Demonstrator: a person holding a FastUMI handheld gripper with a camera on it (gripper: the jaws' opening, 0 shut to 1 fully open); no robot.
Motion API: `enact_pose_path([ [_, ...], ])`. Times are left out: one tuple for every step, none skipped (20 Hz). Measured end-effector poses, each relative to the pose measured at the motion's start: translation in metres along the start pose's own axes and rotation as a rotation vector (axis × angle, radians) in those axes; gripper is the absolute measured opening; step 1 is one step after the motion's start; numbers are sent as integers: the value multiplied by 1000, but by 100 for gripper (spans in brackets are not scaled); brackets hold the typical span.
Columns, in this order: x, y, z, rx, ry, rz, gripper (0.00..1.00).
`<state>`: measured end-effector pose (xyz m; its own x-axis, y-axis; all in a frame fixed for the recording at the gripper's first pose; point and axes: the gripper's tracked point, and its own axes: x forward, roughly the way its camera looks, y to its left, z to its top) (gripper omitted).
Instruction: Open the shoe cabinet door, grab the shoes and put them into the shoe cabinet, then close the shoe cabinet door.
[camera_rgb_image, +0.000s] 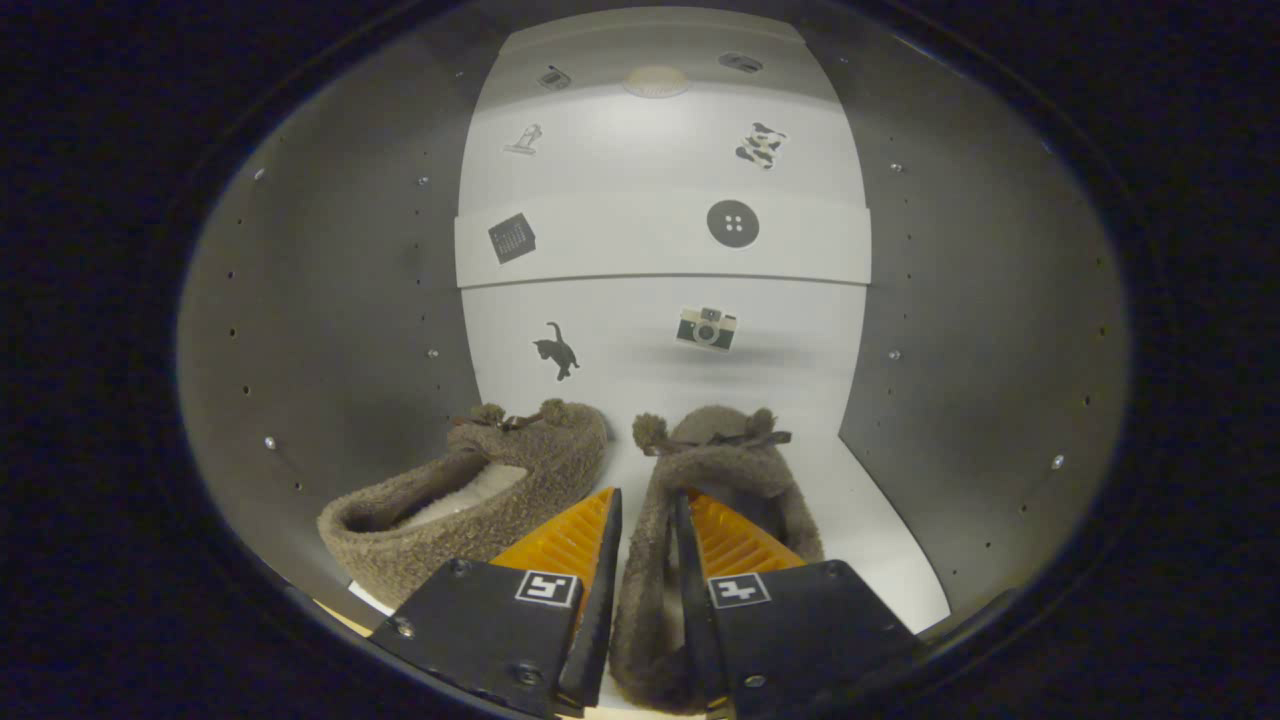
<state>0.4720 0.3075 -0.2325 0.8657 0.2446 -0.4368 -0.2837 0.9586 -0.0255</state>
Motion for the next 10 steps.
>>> enact_pose_path([
  [-5,2,4,7,-12,6,41],
  [-11,5,8,15,-21,9,47],
  [-19,6,10,17,-32,5,53],
  [-27,4,14,6,-49,-8,65],
  [-35,3,16,-5,-70,-25,77],
  [-44,5,17,-17,-87,-31,88],
  [-55,8,17,-33,-105,-30,89],
  [-66,11,16,-55,-116,-32,96],
  [-79,15,15,-83,-129,-37,97],
  [-92,18,16,-112,-146,-44,97],
])
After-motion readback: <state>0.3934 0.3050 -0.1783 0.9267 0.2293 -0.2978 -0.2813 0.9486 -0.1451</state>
